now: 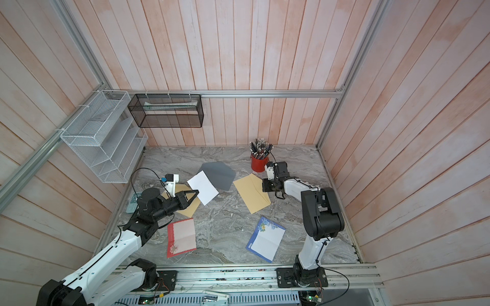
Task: Fold the letter paper in half and place it into the envelope
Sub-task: Pick up the envelope from the center of the board, then place the letter paper at the center of the board.
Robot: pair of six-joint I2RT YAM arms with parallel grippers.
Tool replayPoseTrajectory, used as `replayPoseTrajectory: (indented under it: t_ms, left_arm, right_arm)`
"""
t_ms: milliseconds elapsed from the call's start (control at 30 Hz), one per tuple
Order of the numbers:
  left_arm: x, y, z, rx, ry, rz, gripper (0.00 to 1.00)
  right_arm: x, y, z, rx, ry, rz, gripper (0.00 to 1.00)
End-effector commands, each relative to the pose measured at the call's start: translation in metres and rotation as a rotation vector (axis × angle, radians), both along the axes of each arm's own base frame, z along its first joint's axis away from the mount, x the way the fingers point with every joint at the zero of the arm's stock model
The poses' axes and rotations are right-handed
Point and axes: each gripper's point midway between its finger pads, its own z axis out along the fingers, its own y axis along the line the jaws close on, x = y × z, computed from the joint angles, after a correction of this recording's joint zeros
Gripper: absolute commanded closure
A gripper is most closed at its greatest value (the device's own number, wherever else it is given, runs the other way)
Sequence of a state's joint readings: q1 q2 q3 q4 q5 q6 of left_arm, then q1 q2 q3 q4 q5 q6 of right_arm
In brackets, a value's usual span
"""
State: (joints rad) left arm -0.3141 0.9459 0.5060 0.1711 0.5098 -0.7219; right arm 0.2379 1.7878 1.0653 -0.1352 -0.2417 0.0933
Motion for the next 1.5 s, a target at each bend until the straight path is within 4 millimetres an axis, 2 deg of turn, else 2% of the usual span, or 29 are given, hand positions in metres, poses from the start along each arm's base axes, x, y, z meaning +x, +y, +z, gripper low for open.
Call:
replayPoseTrajectory:
  t_ms: [0, 333, 433, 567, 733, 900, 1033, 1133, 1467]
  left_arm:
    - [0.003, 0.006, 0.006, 0.003, -0.02, 0.038, 1.0]
    - [0.012, 0.024, 0.014, -0.005, -0.032, 0.129, 1.0]
    - [0.013, 0.028, 0.019, -0.019, -0.04, 0.144, 1.0]
    - [0.015, 0.032, 0.022, -0.03, -0.054, 0.157, 1.0]
    - [0.012, 0.033, 0.027, -0.051, -0.071, 0.142, 1.0]
    - [0.002, 0.033, 0.038, -0.06, -0.113, 0.114, 1.0]
    - [-0.013, 0.032, 0.049, -0.082, -0.141, 0.086, 1.0]
    - [-0.023, 0.033, 0.049, -0.09, -0.141, 0.083, 1.0]
    - [-0.04, 0.035, 0.032, -0.136, -0.073, 0.079, 1.0]
  right_arm:
    - [0.005, 0.012, 0.035, -0.049, -0.081, 0.043, 1.0]
    - [0.001, 0.056, 0.118, -0.093, -0.252, 0.129, 1.0]
    - [-0.002, 0.062, 0.138, -0.112, -0.285, 0.14, 1.0]
    - [-0.012, 0.071, 0.158, -0.111, -0.334, 0.183, 1.0]
    - [-0.037, 0.111, 0.167, -0.106, -0.367, 0.36, 1.0]
    - [-0.062, 0.146, 0.155, -0.087, -0.331, 0.527, 1.0]
    - [-0.079, 0.163, 0.136, -0.073, -0.268, 0.655, 1.0]
    - [-0.09, 0.175, 0.12, -0.043, -0.22, 0.76, 1.0]
    - [-0.088, 0.184, 0.043, -0.064, -0.053, 0.851, 1.0]
